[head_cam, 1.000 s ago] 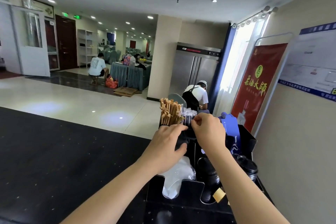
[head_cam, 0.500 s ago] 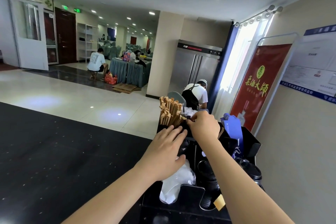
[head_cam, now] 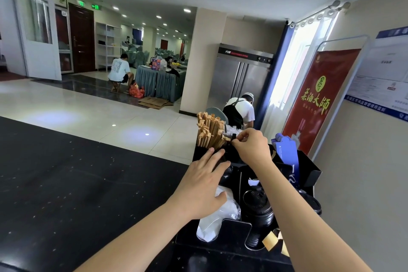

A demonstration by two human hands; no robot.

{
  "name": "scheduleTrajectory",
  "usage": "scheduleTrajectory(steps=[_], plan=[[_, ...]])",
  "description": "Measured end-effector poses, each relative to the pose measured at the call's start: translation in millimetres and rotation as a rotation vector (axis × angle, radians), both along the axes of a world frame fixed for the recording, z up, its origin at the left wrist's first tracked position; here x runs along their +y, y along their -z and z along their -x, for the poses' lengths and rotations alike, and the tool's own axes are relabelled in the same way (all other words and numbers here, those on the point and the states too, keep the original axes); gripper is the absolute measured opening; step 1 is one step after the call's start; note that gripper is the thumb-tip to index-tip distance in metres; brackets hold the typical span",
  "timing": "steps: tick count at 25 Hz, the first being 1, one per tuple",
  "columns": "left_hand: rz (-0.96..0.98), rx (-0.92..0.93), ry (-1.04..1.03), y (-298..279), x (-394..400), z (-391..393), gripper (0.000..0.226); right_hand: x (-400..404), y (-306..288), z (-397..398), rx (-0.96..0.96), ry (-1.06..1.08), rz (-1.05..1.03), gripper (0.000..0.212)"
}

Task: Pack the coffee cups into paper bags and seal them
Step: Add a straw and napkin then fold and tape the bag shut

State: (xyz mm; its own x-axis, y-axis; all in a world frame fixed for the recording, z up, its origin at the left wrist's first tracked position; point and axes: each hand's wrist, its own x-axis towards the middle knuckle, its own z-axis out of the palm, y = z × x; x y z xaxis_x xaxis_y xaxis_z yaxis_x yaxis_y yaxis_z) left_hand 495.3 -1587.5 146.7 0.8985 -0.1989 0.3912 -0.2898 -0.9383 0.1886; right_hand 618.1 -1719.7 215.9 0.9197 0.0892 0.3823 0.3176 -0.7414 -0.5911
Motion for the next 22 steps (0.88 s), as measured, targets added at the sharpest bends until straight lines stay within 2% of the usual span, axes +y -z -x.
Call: scheduleTrajectory(steps=[3, 6, 11, 13, 18, 22], plan=[[0.017, -0.001, 0.003, 2.6, 0.9, -0.5, 0.064, -1.3, 3.6, 0.0, 0.007, -0.064, -0.003, 0.002], [0.035, 0.005, 0.01, 2.5, 1.5, -0.6, 0.059, -1.8, 3.6, 0.8, -0.018, -0.113, 0.015, 0.011], [0.069, 0.025, 0.024, -2.2, 2.8, 0.3, 0.057, -7.1, -10.8, 8.3, -0.076, -0.161, -0.145, 0.01], [0.147, 0.004, 0.027, -7.8, 1.9, 1.0, 0.054, -9.1, -20.1, 14.8, -0.133, -0.153, -0.199, 0.015], [0.551, -0.136, 0.051, -29.3, -0.3, 3.5, 0.043, -12.7, -54.3, 45.8, -0.256, -0.196, -0.325, 0.019], [0.639, -0.212, 0.068, -51.7, -8.8, 10.8, 0.046, -20.1, -86.4, 83.6, -0.328, -0.304, -0.385, 0.009]])
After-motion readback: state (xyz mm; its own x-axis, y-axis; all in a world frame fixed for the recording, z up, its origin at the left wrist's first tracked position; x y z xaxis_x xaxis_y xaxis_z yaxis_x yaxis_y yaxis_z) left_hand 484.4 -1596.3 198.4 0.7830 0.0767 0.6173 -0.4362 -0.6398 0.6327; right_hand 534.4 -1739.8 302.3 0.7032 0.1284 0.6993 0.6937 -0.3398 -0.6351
